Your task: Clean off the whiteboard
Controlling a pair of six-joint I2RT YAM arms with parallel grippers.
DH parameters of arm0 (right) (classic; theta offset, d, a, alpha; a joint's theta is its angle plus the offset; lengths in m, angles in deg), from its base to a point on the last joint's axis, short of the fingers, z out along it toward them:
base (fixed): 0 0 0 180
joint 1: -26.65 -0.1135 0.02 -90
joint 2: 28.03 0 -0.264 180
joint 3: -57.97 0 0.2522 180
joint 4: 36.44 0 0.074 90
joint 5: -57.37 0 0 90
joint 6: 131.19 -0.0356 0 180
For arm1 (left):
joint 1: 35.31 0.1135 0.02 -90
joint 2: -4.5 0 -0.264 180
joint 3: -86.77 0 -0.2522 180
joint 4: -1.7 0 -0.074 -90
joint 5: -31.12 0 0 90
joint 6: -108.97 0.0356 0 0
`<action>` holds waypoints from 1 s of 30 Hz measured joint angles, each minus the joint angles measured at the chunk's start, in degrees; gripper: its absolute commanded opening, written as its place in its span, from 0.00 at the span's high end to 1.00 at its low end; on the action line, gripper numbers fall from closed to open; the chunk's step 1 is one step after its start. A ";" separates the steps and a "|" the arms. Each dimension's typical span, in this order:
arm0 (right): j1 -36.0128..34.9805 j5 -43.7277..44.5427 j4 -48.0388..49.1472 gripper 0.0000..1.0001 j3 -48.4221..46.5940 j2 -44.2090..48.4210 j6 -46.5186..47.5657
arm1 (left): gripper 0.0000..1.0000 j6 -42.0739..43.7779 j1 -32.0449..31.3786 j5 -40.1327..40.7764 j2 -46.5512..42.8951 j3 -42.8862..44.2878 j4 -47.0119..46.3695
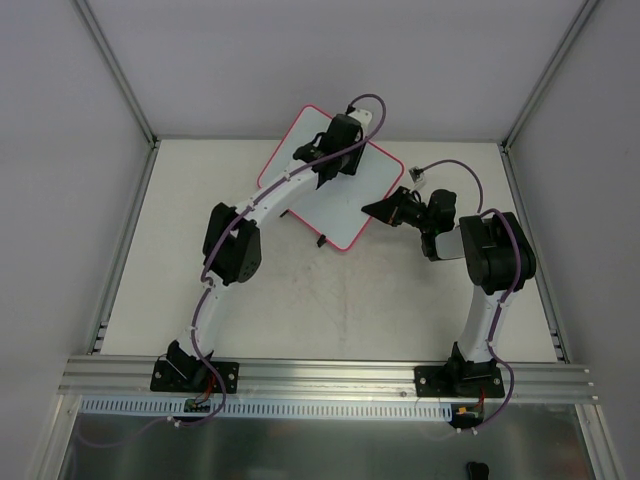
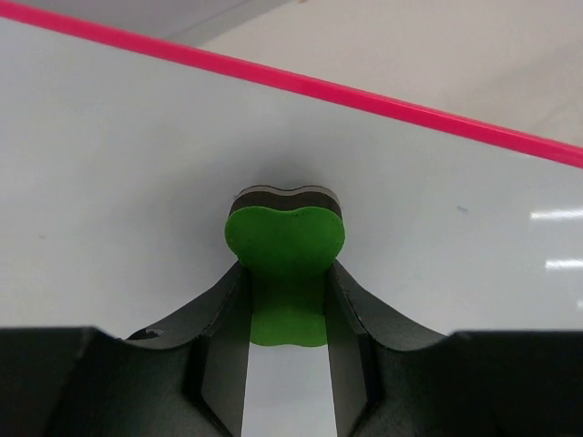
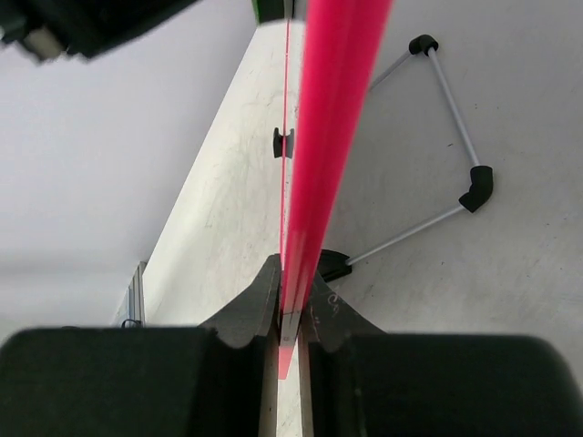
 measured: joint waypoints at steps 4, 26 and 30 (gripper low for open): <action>-0.20 -0.37 0.90 1.00 0.00 0.00 -0.15 | 1.00 -0.35 4.81 -0.94 -0.04 -0.96 -1.84; -0.50 -1.20 1.97 1.00 0.00 0.00 -0.17 | 1.00 6.08 3.06 -5.16 0.09 0.22 -1.84; -0.44 -0.83 1.33 1.00 0.02 0.00 -0.17 | 1.00 6.75 -0.04 -8.48 -0.17 0.20 -2.29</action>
